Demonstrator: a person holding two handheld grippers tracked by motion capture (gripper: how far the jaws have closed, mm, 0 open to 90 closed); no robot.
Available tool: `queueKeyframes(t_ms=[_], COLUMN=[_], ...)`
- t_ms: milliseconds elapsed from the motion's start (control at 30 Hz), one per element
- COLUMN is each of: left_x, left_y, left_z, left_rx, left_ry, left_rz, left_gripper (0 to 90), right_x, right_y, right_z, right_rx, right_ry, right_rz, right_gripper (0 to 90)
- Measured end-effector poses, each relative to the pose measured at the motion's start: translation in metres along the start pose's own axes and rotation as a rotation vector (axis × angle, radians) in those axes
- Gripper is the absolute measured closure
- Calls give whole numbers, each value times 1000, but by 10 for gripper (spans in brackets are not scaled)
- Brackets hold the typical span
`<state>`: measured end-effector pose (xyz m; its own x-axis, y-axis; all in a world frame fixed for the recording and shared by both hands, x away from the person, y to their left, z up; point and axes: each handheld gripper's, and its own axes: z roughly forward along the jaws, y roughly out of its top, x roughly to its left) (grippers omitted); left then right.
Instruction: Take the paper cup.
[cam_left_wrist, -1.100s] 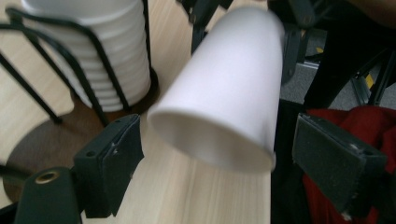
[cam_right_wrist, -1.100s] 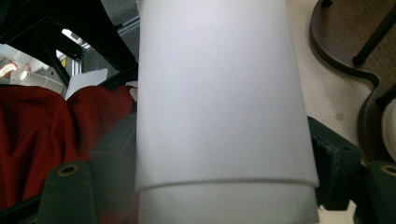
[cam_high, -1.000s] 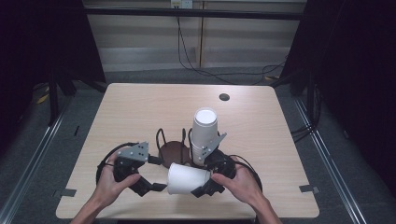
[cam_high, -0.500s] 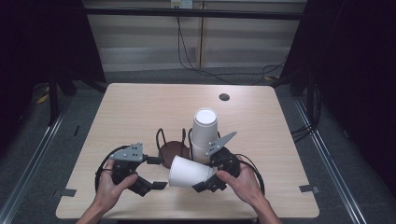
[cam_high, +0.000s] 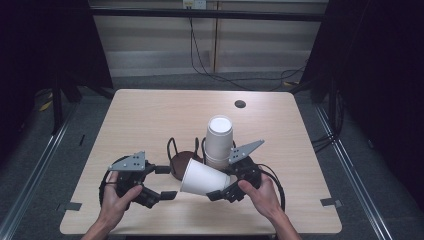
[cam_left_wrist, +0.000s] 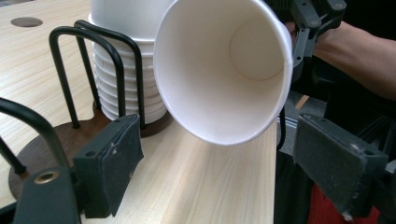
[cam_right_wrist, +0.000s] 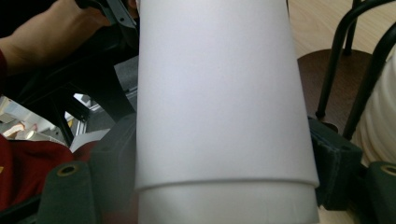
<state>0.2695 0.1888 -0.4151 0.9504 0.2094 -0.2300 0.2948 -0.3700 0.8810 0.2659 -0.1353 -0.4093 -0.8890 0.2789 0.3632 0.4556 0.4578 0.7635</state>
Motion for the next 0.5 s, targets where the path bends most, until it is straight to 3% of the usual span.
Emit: queueKeyframes(t_ms=[300, 400, 500], left_x=[-7, -9, -11], left_y=[1, 3, 4], left_z=[9, 9, 7], left_rx=[8, -16, -45], left_ry=[2, -5, -10], left_rz=[9, 5, 8], left_gripper=[157, 158, 157], right_x=[4, 7, 9], right_y=[1, 0, 2], right_z=[-4, -5, -4], right_rx=[-106, -149, -146], right_ry=[29, 22, 26], right_rz=[-40, -68, -88], right_gripper=[237, 237, 238])
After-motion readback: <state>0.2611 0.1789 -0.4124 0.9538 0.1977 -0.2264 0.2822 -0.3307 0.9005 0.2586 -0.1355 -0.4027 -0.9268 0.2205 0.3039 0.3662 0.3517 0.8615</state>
